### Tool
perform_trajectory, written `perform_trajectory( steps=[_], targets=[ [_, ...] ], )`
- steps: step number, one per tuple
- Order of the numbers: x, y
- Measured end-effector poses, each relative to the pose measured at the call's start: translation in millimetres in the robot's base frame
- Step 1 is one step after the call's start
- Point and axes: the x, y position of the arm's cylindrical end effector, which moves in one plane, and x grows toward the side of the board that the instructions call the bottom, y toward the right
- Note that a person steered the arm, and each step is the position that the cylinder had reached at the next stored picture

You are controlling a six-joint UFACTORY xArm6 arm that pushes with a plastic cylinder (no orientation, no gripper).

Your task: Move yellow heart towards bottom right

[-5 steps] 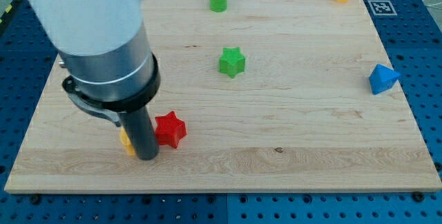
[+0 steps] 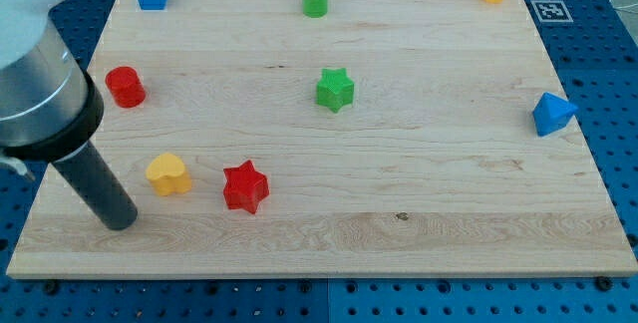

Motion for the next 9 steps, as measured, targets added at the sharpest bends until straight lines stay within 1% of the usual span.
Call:
perform_trajectory(
  steps=[2, 3, 5, 6, 8, 9],
  targets=[
    [-33, 18],
    [-41, 48],
    [-79, 114],
    [-82, 150],
    [-55, 248],
    [-41, 281]
  ],
)
